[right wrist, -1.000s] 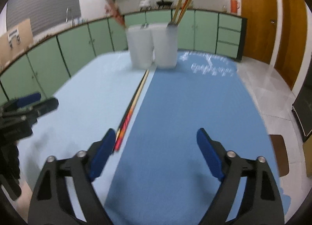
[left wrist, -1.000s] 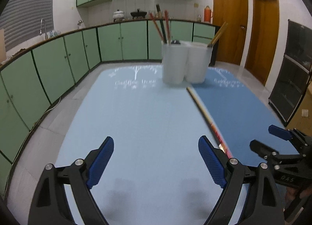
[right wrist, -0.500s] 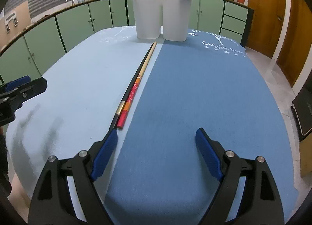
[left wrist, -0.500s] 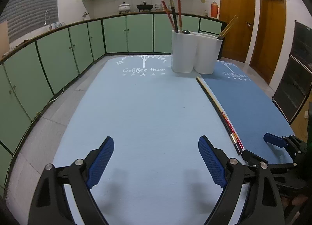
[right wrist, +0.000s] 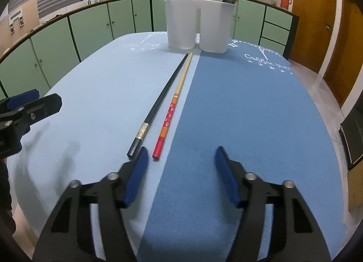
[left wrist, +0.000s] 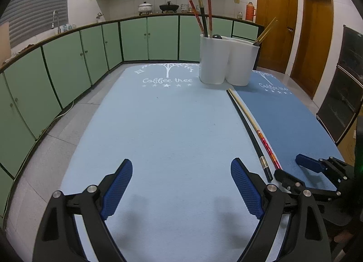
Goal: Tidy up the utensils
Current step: 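Grasp the red-patterned chopstick with the right tool, then grasp the black chopstick with the left tool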
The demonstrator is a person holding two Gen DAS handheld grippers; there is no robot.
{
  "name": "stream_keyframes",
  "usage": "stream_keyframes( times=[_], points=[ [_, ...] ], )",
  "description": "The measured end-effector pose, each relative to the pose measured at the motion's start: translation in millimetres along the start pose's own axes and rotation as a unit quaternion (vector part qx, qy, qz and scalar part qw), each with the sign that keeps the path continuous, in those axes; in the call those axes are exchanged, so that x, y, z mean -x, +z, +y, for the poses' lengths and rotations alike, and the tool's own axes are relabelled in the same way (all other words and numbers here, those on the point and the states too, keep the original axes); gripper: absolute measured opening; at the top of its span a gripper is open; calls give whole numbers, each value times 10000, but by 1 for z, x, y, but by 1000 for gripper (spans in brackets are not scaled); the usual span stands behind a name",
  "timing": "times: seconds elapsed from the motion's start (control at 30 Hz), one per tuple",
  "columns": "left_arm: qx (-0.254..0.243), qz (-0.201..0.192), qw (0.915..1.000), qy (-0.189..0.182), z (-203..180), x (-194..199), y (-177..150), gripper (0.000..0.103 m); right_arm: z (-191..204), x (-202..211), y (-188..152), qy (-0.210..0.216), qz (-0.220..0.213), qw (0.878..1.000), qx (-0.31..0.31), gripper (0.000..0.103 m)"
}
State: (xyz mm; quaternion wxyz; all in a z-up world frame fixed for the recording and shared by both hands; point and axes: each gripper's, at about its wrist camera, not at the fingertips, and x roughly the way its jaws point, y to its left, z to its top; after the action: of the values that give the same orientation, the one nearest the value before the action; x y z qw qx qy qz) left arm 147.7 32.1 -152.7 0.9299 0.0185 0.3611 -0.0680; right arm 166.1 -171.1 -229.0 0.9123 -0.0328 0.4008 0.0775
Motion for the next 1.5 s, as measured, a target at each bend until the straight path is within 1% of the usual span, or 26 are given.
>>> stream_keyframes(
  times=[0.07,0.1,0.13,0.17,0.2,0.23,0.27,0.4,0.57,0.73,0.9,1.1,1.2,1.27,1.4,1.43,1.47,1.5],
  points=[
    [-2,0,10000,-1,0,0,0,87,3,1,-2,15,-55,10000,-11,41],
    [-7,1,10000,-6,-1,0,0,87,5,1,-2,17,-81,10000,14,39],
    [-14,2,10000,-7,-1,0,0,87,8,2,-3,32,-117,9999,69,33],
    [-18,3,10000,-9,-2,0,0,87,10,2,-4,56,-146,9998,125,24],
    [-31,6,10000,-18,-4,0,0,87,12,2,-4,85,-168,9997,172,19],
    [-42,9,10000,-25,-5,0,-1,87,13,2,-4,115,-177,9996,192,11],
    [-49,14,10000,-28,-7,-1,-1,87,13,3,-4,144,-190,9995,198,6],
    [-77,61,9999,-54,-13,-4,-2,87,4,5,-5,296,-206,9993,25,6],
    [-138,133,9998,-102,-25,-9,-5,86,-16,12,-9,203,-215,9993,-206,5],
    [-245,210,9992,-234,-44,-14,-9,86,-40,24,-14,153,-240,9987,-431,5],
    [-270,339,9980,-458,-66,-20,-12,80,-55,37,-17,96,-342,9982,-485,5],
    [-250,525,9966,-590,-86,-35,-18,63,-70,41,-21,92,-354,9973,-633,5],
    [-293,477,9972,-493,-93,-39,-19,56,-77,43,-21,114,-371,9969,-689,5],
    [-298,457,9973,-487,-97,-41,-19,44,-80,44,-20,124,-389,9966,-712,5],
    [-283,407,9977,-456,-102,-41,-19,28,-84,46,-18,150,-438,9960,-757,5],
    [-304,389,9978,-441,-103,-40,-20,20,-85,46,-18,158,-442,9960,-764,5],
    [-325,375,9978,-437,-104,-39,-21,16,-85,46,-18,163,-444,9959,-770,5],
    [-346,365,9978,-437,-105,-39,-21,10,-85,47,-19,165,-446,9959,-774,5]
  ],
)
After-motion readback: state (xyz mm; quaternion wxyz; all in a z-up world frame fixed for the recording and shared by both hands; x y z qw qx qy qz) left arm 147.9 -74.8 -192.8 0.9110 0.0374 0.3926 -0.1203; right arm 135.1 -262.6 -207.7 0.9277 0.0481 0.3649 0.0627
